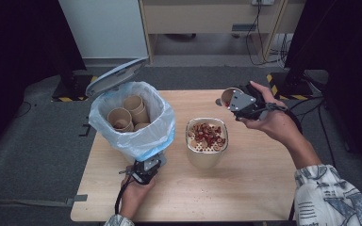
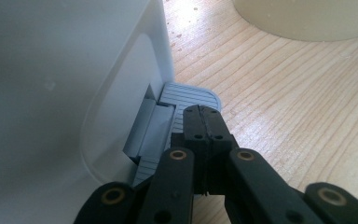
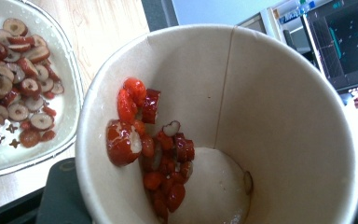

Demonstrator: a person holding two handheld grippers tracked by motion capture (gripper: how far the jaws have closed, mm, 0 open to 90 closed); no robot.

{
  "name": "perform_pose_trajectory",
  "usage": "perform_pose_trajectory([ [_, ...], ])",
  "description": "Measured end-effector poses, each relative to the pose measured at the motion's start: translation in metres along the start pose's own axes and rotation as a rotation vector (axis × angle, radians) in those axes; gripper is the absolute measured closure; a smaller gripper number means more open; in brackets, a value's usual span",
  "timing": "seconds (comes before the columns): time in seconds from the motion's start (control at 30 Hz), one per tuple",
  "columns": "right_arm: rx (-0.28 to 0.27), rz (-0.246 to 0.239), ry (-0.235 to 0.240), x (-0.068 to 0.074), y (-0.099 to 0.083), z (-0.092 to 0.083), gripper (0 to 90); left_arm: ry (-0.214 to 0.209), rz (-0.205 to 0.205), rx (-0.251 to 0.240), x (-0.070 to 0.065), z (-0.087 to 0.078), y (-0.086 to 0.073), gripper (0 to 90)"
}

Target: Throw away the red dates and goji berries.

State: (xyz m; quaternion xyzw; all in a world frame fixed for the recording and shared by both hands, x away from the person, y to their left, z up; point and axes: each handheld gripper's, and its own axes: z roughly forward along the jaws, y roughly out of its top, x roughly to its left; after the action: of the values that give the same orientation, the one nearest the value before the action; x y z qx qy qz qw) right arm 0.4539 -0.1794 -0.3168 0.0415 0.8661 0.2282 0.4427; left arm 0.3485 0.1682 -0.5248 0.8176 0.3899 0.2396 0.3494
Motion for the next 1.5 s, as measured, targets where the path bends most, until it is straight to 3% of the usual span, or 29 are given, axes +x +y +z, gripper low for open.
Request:
perform_pose_trajectory([
  [0.1, -0.005, 0.027, 0.011, -0.001, -0.004, -0.001, 32.5, 0.000, 0.001, 0.000, 0.000, 0.000, 0.000, 89.3],
  [0.53, -0.044, 0.253, 0.102, -0.006, -0.026, -0.004, 32.2, -0.001, 0.003, 0.000, 0.000, 0.000, 0.000, 89.3],
  [0.9, -0.063, 0.352, 0.161, -0.008, -0.035, -0.005, 32.1, -0.001, 0.004, 0.000, 0.000, 0.000, 0.000, 89.3],
  [1.2, -0.107, 0.470, 0.218, -0.008, -0.051, -0.004, 32.1, 0.000, 0.014, 0.001, 0.001, 0.000, 0.000, 89.3],
  [1.5, -0.123, 0.525, 0.254, -0.008, -0.061, -0.006, 32.1, -0.001, 0.018, 0.004, 0.001, 0.000, 0.000, 89.3],
])
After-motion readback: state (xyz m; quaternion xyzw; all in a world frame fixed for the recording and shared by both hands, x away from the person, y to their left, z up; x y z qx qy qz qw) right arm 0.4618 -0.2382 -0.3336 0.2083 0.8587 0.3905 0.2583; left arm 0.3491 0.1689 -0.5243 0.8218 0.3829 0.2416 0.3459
